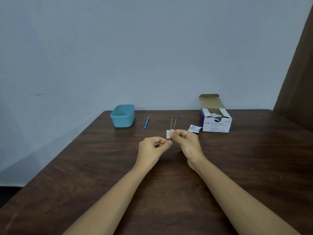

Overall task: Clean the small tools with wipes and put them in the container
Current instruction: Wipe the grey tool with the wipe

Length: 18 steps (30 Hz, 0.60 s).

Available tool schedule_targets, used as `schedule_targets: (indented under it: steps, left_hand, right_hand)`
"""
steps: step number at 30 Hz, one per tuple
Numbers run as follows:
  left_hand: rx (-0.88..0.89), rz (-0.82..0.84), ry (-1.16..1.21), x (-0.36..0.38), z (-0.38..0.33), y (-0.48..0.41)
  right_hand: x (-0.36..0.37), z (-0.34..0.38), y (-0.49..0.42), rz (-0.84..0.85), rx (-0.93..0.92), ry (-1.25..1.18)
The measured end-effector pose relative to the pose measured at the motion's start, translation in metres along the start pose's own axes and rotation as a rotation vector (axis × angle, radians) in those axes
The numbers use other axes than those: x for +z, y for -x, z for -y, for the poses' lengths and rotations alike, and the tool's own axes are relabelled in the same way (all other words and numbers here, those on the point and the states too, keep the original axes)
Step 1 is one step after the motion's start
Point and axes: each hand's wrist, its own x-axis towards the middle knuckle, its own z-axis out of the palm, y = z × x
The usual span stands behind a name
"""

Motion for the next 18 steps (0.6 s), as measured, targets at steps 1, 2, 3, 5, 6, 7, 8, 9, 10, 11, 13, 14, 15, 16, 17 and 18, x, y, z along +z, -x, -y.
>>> schedule_targets:
  steps: [1, 2, 3, 5, 6, 7, 8, 9, 10, 11, 13, 14, 15, 16, 17, 18]
  left_hand:
    - [-0.006, 0.001, 0.002, 0.000, -0.001, 0.000]
    - [-0.012, 0.002, 0.004, 0.000, -0.001, 0.000]
    - [-0.016, 0.004, 0.006, 0.000, -0.002, 0.001]
    - [-0.023, 0.007, 0.010, 0.000, -0.002, 0.001]
    - [-0.027, 0.011, 0.014, 0.000, -0.002, 0.001]
    - [-0.033, 0.015, 0.017, 0.000, -0.003, 0.001]
    - [-0.039, 0.017, 0.019, 0.000, -0.003, 0.001]
    - [-0.044, 0.017, 0.017, 0.000, -0.002, 0.001]
    - [-0.046, 0.018, 0.011, 0.001, -0.002, 0.001]
    - [-0.046, 0.021, 0.001, 0.001, -0.002, 0.002]
    - [-0.044, 0.036, -0.009, 0.001, -0.002, 0.002]
    - [-0.044, 0.044, -0.011, 0.001, -0.002, 0.002]
    - [-0.046, 0.048, -0.013, 0.001, -0.003, 0.002]
    - [-0.048, 0.046, -0.012, 0.001, -0.003, 0.002]
    - [-0.052, 0.042, -0.006, 0.000, -0.004, 0.002]
    - [-0.056, 0.039, 0.001, 0.000, -0.004, 0.002]
  right_hand:
    - [0.000, 0.001, 0.000, -0.011, -0.003, -0.013]
    - [0.000, 0.001, 0.000, -0.024, -0.005, -0.029]
    - [0.000, 0.002, 0.000, -0.037, -0.005, -0.044]
    - [0.000, 0.003, 0.000, -0.060, 0.001, -0.064]
    - [0.000, 0.003, 0.000, -0.071, 0.008, -0.073]
    - [-0.001, 0.004, -0.001, -0.081, 0.019, -0.083]
    - [-0.002, 0.004, -0.001, -0.094, 0.035, -0.092]
    - [-0.003, 0.004, -0.002, -0.110, 0.054, -0.100]
    - [-0.004, 0.004, -0.003, -0.128, 0.073, -0.111]
    - [-0.006, 0.004, -0.005, -0.149, 0.091, -0.133]
    - [-0.009, 0.003, -0.008, -0.201, 0.127, -0.205]
    - [-0.010, 0.003, -0.010, -0.221, 0.142, -0.236]
    - [-0.011, 0.003, -0.011, -0.232, 0.153, -0.258]
    - [-0.011, 0.003, -0.012, -0.236, 0.158, -0.273]
    - [-0.011, 0.004, -0.012, -0.236, 0.160, -0.282]
    - [-0.011, 0.004, -0.012, -0.235, 0.162, -0.288]
